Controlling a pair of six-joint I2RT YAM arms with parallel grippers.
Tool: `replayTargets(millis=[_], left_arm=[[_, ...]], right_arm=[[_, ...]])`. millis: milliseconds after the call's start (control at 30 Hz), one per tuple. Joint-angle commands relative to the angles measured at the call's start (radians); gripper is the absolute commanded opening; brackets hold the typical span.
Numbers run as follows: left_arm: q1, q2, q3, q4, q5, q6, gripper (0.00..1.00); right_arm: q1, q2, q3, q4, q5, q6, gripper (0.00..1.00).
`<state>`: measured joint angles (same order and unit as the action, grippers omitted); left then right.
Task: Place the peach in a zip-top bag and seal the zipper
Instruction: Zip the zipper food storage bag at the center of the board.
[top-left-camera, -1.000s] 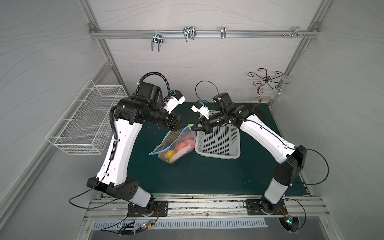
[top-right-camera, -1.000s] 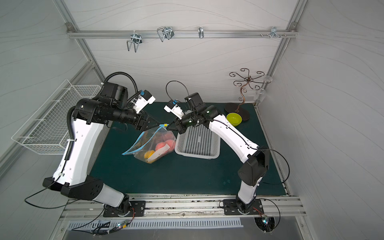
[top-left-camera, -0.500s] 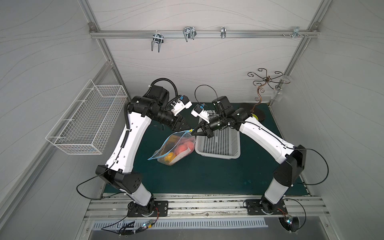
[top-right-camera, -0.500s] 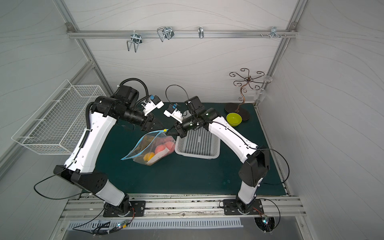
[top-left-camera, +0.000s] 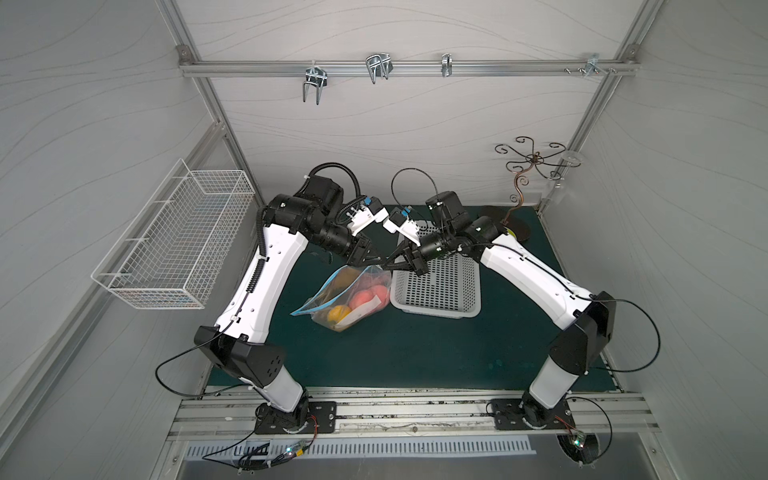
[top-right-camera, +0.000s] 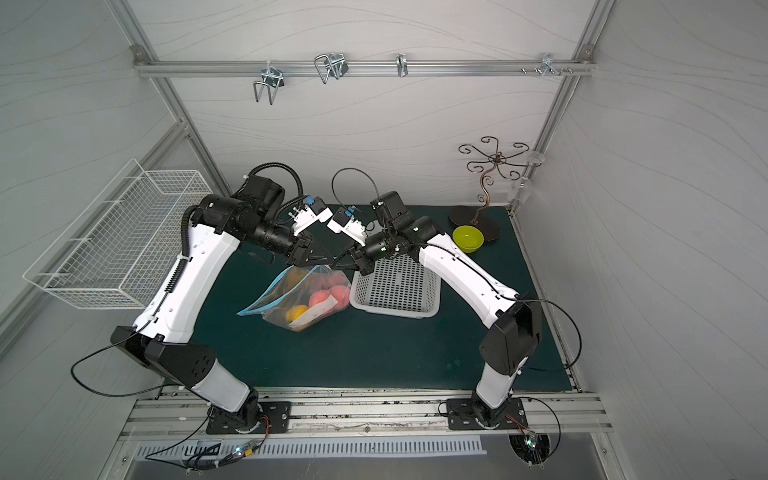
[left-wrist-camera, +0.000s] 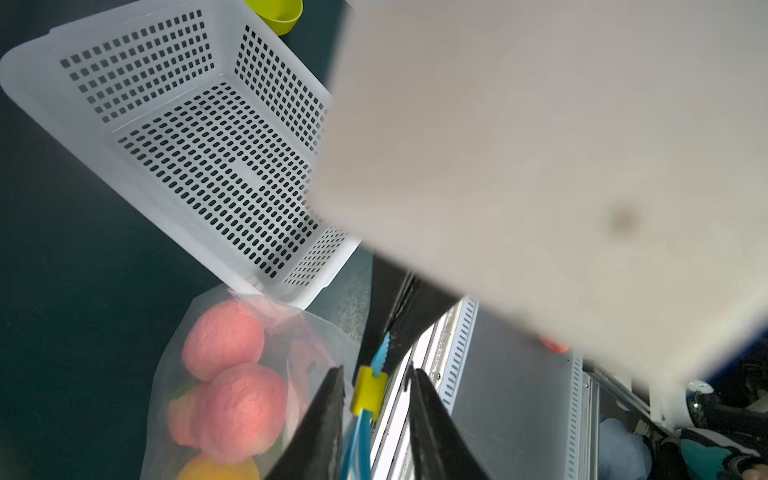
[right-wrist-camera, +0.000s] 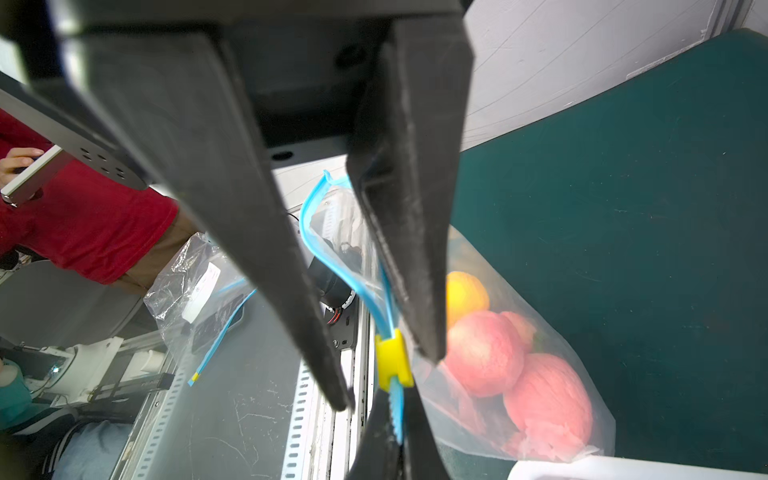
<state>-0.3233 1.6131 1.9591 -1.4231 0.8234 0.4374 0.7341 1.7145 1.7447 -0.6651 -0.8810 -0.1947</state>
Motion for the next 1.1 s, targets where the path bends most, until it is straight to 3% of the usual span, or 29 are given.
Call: replayTargets(millis=[0,67,133,533,1067], left_arm=[[-0.013,0.015,0.005,-0.005,0.040,0.040,0.19],[-0.013,0.016,0.004,-0.008,0.034,0.042,0.07],[-0.013,0.013,0.001,-0.010,0.027,0.043,0.04],[-0.013,-0.021,0.000,0.013,-0.071,0.006,0.00],[-0.011,-0.137,-0.034,0.047,-0.357,-0.042,0.00]], right_arm=[[-0.006,-0.013,0.029,0.018,-0.021,-0.018,0.00],[-0.011,-0.012,0.029,0.018,-0.019,-0.018,0.00],[-0.017,-0.012,0.028,0.018,-0.019,-0.016,0.00],[-0.082,-0.038,-0.009,0.041,0.000,0.022,0.00],[-0.204,-0.054,-0.020,0.038,0.065,0.141,0.00]])
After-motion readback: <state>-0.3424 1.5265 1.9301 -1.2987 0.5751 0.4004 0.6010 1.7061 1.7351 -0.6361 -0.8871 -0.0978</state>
